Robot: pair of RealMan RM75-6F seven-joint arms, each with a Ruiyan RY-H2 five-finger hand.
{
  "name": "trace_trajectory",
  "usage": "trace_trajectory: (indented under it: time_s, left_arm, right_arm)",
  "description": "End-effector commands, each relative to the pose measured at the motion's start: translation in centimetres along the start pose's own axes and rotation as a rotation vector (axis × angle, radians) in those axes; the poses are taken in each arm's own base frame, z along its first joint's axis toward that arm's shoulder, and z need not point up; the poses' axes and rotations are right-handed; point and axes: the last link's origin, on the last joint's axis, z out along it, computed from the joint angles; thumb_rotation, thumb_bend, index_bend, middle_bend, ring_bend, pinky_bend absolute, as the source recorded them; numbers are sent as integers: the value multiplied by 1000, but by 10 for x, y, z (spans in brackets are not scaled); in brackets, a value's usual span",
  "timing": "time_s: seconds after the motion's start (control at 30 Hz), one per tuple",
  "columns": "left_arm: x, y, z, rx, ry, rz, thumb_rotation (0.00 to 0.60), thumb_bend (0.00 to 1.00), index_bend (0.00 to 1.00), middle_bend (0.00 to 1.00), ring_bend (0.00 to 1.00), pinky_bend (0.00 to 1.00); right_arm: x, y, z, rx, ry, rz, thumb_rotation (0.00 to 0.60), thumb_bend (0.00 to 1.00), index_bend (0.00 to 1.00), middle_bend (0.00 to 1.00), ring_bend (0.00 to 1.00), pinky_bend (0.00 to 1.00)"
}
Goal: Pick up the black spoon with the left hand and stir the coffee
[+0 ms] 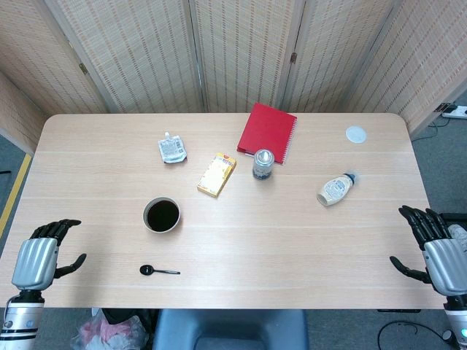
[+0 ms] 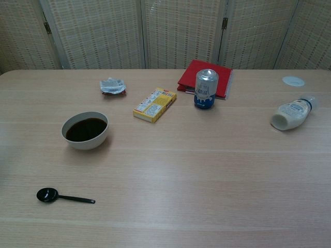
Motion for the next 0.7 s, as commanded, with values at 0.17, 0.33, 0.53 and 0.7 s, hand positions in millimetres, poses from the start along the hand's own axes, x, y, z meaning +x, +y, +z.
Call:
trace_trajectory:
  time_s: [0.17, 0.33, 0.53, 0.7]
  left_arm:
    - [-7, 17, 7, -103, -28, -33, 600, 262, 342, 323, 309, 376]
    - [-15, 32, 13, -198, -68, -43, 600, 262, 382, 464, 465, 709]
    - [-29, 52, 21, -306, -125, -54, 600, 262, 449, 675, 691, 942]
    - [-46, 69, 25, -356, -197, -123, 600, 262, 490, 802, 810, 1000]
  right_arm:
    - [1, 0, -1, -1, 4, -1, 600, 134, 0, 89, 105, 78]
    - [2, 0, -2, -3, 6, -2, 600, 134, 0, 90, 113, 79]
    - [3, 1, -3, -6, 7, -5, 600, 133, 0, 90, 120, 79]
    - [3, 2, -3, -11, 4, -7, 600, 134, 0, 94, 128, 78]
